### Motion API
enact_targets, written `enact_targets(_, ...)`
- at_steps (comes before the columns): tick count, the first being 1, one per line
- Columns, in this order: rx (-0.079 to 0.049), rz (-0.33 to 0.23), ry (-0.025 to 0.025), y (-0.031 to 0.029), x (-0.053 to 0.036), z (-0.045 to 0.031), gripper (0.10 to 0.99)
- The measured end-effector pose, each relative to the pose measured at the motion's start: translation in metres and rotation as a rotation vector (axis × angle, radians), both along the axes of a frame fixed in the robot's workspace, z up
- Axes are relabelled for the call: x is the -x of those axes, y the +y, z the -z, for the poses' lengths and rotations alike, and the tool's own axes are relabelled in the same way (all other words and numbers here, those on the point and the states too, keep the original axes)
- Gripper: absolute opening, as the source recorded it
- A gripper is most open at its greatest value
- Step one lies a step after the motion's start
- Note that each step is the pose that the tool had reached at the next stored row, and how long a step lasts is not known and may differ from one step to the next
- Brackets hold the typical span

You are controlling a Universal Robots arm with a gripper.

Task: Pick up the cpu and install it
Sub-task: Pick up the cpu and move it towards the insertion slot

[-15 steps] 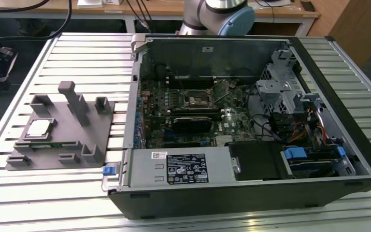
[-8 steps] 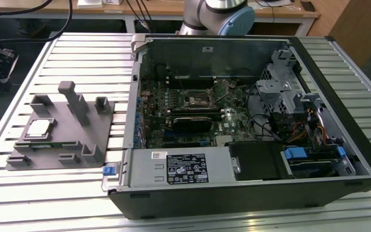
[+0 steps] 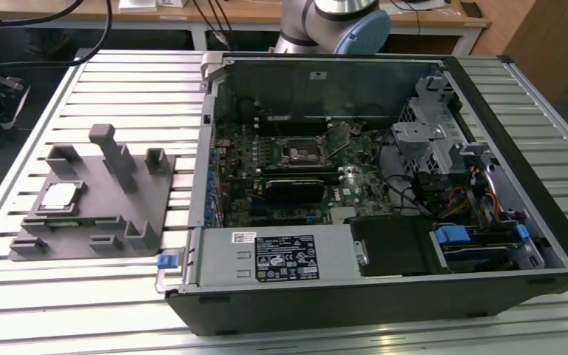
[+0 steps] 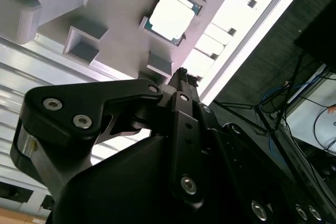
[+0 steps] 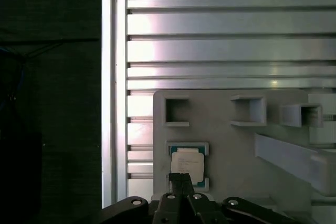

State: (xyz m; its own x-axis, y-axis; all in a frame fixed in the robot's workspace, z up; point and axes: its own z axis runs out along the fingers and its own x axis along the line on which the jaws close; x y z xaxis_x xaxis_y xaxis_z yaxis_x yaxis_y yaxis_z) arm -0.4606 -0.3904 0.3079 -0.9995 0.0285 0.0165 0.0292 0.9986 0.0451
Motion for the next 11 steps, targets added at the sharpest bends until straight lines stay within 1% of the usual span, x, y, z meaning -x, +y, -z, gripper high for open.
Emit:
enact_targets(4, 0.000, 0.000, 0.0001, -0.0005, 0.0000, 0.0043, 0.106)
enact_targets(7, 0.002, 0.002, 0.0002, -0.0008, 0.0000, 0.0091, 0.106)
enact_targets(11, 0.005, 0.015, -0.0010, -0.0010, 0.0000, 0.0151, 0.106)
